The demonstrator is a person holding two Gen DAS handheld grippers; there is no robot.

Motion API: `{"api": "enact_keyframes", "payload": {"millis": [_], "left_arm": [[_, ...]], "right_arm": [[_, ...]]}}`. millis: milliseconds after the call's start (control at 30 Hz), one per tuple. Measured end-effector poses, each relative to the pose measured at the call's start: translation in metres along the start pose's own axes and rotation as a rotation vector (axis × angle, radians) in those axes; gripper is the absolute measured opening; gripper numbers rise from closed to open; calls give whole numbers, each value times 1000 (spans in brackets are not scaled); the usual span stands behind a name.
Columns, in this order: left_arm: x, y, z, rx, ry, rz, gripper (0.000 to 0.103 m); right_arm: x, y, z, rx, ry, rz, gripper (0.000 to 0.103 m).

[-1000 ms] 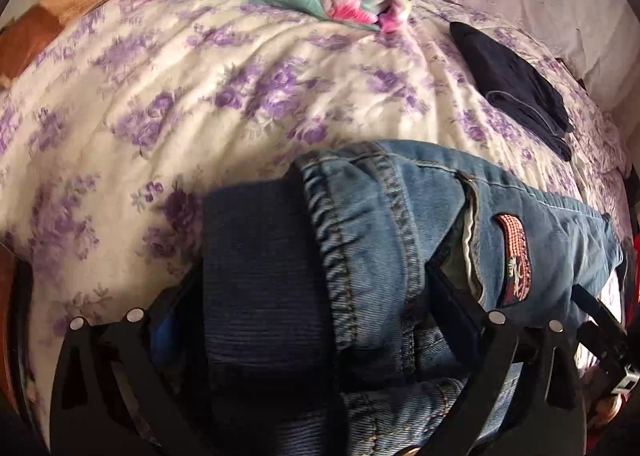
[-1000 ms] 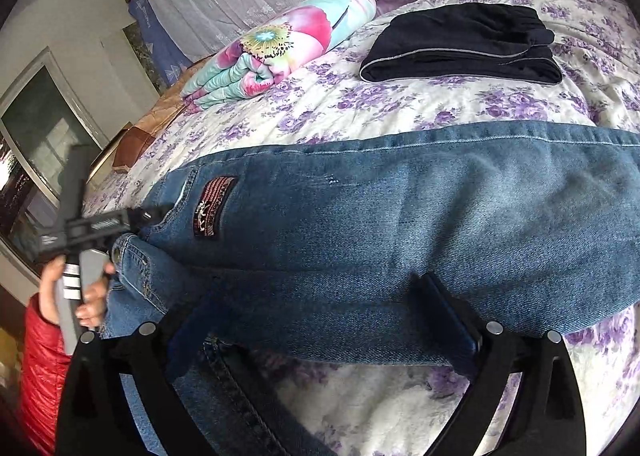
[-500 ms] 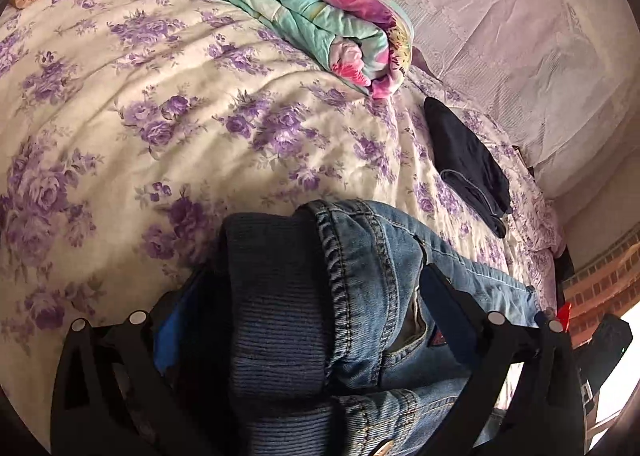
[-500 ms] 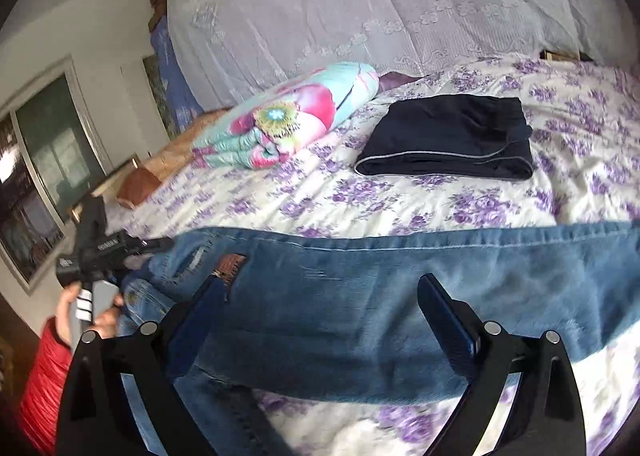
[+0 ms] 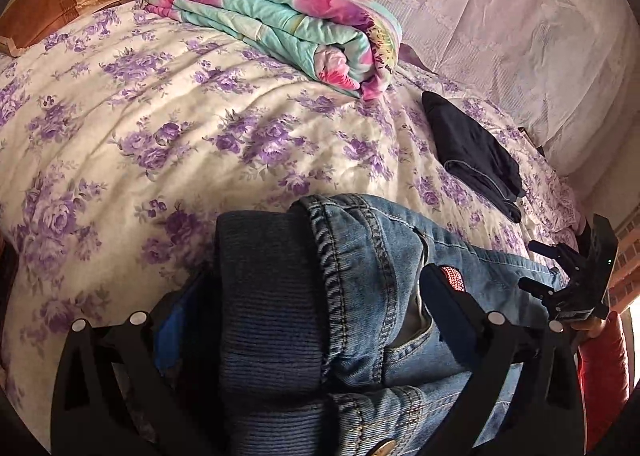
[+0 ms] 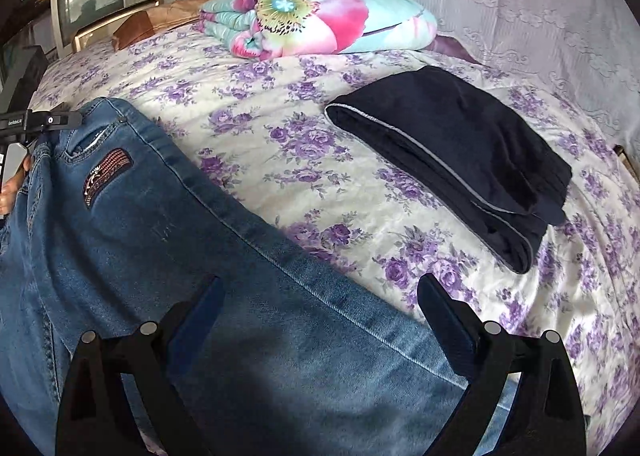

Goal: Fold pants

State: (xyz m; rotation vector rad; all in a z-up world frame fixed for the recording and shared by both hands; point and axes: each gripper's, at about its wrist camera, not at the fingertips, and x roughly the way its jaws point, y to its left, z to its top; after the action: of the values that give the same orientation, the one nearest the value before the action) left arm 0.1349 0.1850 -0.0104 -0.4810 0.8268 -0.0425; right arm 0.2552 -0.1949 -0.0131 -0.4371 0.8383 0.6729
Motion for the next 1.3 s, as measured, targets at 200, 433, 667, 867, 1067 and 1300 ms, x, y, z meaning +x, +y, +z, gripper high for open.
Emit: {"api": "enact_keyframes", "payload": {"millis": [200,433,667,867,1067,1300], "left_arm": [[3,11,2,-70,11,-61,98],[2,11,1,-82,6,-70,98],[-5,16,2,-107,-23,-104,98],[-28,19,2,-106,-118,-161,98],[-14,28,17,-210,-19,-251,98],[-31,11,18,-141,-31,-216,70]], "right_arm": [[30,-2,-1,10,34,100,87],[13,34,-7,-80,24,-31,21],[-51,76,-32,-102,-77,-186,6],[-87,115,-72,-48,-162,-203,6],[-100,128,-89,-10,-177,-216,6],[-122,133,-91,21,-203,-233,6]]}}
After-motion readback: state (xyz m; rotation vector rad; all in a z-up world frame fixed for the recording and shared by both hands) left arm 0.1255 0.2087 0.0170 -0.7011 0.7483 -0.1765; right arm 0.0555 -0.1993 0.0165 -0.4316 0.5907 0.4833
